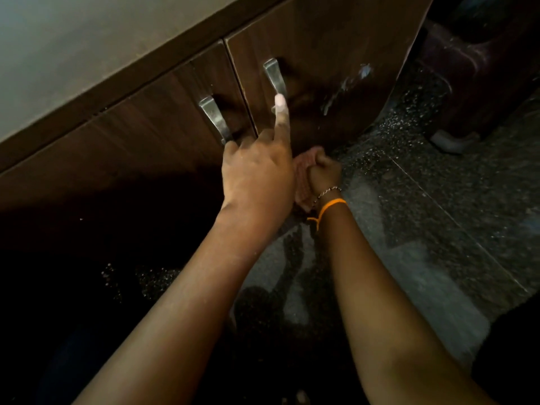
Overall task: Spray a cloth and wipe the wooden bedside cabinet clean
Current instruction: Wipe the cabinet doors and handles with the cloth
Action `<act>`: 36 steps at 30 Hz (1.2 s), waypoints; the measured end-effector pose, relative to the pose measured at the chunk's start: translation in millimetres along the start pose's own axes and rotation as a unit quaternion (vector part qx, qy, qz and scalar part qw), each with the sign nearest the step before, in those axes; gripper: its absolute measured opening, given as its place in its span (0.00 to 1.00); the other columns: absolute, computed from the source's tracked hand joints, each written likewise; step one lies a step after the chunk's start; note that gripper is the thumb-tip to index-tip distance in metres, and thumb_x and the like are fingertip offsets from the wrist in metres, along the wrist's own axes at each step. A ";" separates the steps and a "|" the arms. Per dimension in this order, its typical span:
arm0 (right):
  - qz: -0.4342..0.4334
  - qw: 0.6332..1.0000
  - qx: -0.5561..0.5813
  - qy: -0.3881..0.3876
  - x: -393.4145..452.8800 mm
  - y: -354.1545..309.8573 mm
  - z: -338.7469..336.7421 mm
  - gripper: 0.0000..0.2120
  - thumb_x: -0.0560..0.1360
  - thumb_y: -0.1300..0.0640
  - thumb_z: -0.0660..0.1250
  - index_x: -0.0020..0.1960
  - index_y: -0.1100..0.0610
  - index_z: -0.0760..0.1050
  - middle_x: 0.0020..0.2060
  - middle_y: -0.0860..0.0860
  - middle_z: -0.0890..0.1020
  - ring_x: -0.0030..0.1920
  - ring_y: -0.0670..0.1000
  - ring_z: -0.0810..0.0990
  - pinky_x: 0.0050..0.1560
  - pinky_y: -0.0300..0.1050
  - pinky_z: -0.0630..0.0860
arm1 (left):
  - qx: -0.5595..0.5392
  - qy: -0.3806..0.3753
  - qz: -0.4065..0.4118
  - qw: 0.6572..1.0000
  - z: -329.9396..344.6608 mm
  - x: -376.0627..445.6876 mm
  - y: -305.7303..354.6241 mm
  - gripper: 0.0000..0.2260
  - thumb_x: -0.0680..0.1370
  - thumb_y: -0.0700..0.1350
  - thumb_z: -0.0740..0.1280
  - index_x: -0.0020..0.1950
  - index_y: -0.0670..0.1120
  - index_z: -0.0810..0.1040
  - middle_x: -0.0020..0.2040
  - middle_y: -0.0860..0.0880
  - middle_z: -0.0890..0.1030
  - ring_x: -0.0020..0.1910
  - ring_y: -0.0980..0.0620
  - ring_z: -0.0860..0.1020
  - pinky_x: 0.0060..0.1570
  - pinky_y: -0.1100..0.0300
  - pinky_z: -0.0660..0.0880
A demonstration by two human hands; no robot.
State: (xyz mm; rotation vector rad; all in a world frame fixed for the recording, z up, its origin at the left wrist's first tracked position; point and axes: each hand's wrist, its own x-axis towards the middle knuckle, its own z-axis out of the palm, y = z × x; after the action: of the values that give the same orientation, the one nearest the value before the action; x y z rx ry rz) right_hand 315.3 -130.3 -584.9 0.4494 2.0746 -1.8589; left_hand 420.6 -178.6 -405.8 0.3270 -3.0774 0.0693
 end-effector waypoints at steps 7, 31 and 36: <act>-0.313 0.934 0.129 0.114 -12.7 -104.3 -28.7 0.11 0.64 0.71 0.65 0.46 0.70 0.78 0.40 0.53 0.81 0.38 0.37 0.77 0.45 0.30 0.74 | 0.009 -0.006 -0.001 1.000 -2.5 5.6 -0.5 0.32 0.73 0.38 0.53 0.77 0.43 0.48 0.53 0.43 0.79 0.51 0.40 0.77 0.52 0.48 0.68; -0.017 0.963 0.258 0.081 5.3 -11.4 22.4 0.24 0.78 0.70 0.53 0.72 0.58 0.57 0.61 0.52 0.68 0.65 0.51 0.68 0.72 0.48 0.63 | -0.059 -0.020 -0.034 0.997 -22.4 18.3 14.3 0.27 0.74 0.45 0.49 0.73 0.39 0.60 0.54 0.43 0.79 0.50 0.41 0.77 0.53 0.51 0.68; -0.364 0.914 0.172 0.056 -55.3 -58.2 14.7 0.19 0.81 0.65 0.52 0.71 0.64 0.62 0.71 0.58 0.66 0.72 0.53 0.64 0.73 0.45 0.60 | -0.051 -0.093 -0.031 0.994 -38.7 22.1 12.8 0.30 0.73 0.47 0.41 0.74 0.40 0.58 0.61 0.41 0.75 0.59 0.39 0.74 0.59 0.50 0.67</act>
State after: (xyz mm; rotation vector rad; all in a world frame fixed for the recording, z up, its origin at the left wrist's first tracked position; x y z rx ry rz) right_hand 340.2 -152.2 -510.3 -0.1967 2.1637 -2.6935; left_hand 397.9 -168.9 -366.6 0.4488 -3.2349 -0.1265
